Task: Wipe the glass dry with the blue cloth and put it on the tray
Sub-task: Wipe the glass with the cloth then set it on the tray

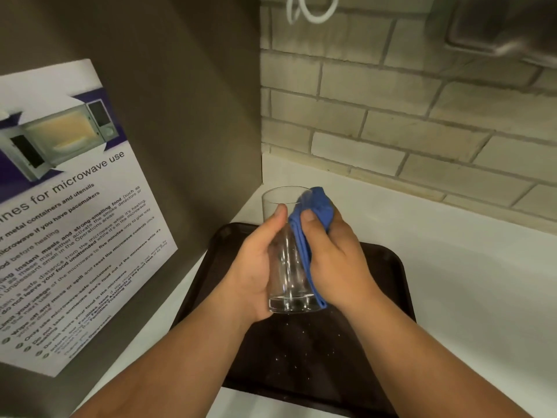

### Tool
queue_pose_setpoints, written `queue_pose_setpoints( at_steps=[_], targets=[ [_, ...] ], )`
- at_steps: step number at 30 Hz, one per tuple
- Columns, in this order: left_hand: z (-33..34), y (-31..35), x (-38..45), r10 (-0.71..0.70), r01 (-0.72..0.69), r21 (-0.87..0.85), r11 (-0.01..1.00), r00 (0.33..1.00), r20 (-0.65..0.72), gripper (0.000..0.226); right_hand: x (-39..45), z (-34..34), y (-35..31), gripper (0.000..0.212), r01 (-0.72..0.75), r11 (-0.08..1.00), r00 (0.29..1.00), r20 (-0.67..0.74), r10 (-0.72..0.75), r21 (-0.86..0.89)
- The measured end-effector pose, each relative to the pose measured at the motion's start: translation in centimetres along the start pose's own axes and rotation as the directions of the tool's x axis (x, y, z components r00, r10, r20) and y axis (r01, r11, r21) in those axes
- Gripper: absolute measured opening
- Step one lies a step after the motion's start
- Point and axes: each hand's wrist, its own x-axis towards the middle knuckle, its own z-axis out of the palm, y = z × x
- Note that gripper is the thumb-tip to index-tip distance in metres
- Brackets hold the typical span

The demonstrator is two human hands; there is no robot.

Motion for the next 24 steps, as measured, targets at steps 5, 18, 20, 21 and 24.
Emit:
queue_pose_setpoints(
  at_steps=[5, 18, 20, 21, 24],
  targets=[
    [-0.7, 0.1, 0.5, -0.007, 0.003, -0.06, 0.998, 0.998, -0.067, 0.07, -0.5, 0.0, 0.3, 0.036, -0.257, 0.946, 0.966, 0.073, 0.247, 0.199],
    [-1.6, 0.3, 0.1, -0.059, 0.079, 0.087, 0.993, 0.975, -0.213, 0.076, -4.9, 0.1, 0.7, 0.047, 0.05, 0.97, 0.998, 0.049, -0.04, -0.236],
    [-0.8, 0.4, -0.4, -0.104, 0.108, 0.024, 0.994, 0.985, -0.141, 0.075, -3.4, -0.1, 0.1, 0.059, 0.08, 0.973, 0.996, 0.046, -0.072, -0.216],
    [-0.4, 0.3, -0.7, -0.106, 0.105, -0.015, 0.994, 0.989, -0.099, 0.075, -2.3, -0.4, -0.3, 0.058, 0.052, 0.985, 0.998, 0.032, -0.047, -0.165],
    [0.5, 0.3, -0.9, -0.087, 0.088, -0.063, 0.994, 0.996, 0.006, 0.079, 0.6, -1.3, -1.3, 0.037, -0.127, 0.987, 0.99, -0.054, 0.133, 0.098]
  ],
)
